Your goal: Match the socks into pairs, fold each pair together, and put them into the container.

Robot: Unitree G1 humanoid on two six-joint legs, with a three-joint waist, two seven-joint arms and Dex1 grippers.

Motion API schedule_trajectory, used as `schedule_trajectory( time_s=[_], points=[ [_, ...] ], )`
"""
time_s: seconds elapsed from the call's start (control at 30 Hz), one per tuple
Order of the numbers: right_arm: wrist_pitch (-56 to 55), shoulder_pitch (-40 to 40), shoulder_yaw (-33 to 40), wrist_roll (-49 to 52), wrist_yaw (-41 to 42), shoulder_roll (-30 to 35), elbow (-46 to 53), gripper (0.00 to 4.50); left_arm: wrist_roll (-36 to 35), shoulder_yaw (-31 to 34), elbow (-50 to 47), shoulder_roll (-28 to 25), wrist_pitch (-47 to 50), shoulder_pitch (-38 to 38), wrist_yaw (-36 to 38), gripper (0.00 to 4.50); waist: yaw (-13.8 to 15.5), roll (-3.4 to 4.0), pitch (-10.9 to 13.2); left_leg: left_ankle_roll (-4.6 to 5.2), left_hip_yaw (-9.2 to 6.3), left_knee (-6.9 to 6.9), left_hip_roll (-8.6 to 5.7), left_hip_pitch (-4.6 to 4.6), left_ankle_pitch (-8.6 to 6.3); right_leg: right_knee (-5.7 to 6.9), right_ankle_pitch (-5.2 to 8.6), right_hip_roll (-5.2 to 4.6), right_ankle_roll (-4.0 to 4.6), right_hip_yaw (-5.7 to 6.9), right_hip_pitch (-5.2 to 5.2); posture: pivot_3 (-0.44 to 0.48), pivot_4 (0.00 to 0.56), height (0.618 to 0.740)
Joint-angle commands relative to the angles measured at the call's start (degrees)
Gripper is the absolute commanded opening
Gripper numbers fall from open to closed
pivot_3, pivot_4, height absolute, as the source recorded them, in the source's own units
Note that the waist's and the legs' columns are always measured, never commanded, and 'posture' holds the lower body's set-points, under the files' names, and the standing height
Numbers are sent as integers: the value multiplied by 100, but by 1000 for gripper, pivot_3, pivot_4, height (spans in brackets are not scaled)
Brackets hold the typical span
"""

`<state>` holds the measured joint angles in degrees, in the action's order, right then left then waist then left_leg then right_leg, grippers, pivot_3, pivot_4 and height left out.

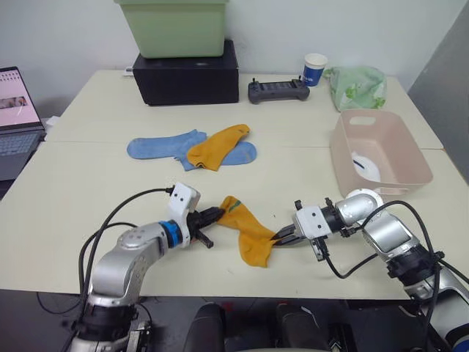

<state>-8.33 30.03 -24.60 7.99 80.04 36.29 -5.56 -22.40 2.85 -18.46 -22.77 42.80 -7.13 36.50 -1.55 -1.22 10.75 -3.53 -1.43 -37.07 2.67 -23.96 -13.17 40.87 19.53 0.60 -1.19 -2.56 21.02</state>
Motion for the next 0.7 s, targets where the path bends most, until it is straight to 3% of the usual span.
schedule_trajectory(
  time_s=[0.03,0.13,0.23,0.33,0.43,0.57,0.7],
  points=[
    [11,58,186,220,128,-31,108,1092,-72,235,-282,148,-77,34,-413,0,-2,0,0,0,-1,0,1,0,0,0,0,0,0,0,0,0,150,740],
    [489,-128,481,318,-103,143,296,2200,-167,296,-334,113,-165,119,-391,660,-6,0,0,0,-2,2,2,1,0,0,0,2,0,1,1,0,150,740],
    [1520,-540,906,768,-355,401,890,3295,-235,414,-266,-76,-219,85,-255,1635,18,0,0,-1,-2,2,2,-2,1,-3,0,1,0,1,0,0,150,740],
    [3206,-1198,1565,1596,-1018,601,1774,3308,-356,570,-8,-476,-306,-169,100,2584,20,0,0,-1,-2,3,2,-2,0,-3,0,0,0,0,0,0,150,740],
    [5061,-1836,2168,2449,-2056,534,2582,3308,-394,534,482,-855,-550,-563,608,2584,8,0,0,-1,-3,6,2,-1,0,0,0,2,1,2,1,0,150,740],
    [6988,-2190,2429,3113,-3247,249,3277,3308,-19,-22,1256,-1148,-1148,-1100,1231,2584,-16,0,-1,-1,5,7,-3,0,0,0,0,11,0,-2,2,0,150,740],
    [8463,-2050,2921,3896,-4267,-634,3492,3308,335,-571,2196,-1052,-1591,-1807,1604,2584,-23,0,0,-1,7,8,-9,-2,0,1,0,28,0,-4,8,0,150,740]
  ],
)
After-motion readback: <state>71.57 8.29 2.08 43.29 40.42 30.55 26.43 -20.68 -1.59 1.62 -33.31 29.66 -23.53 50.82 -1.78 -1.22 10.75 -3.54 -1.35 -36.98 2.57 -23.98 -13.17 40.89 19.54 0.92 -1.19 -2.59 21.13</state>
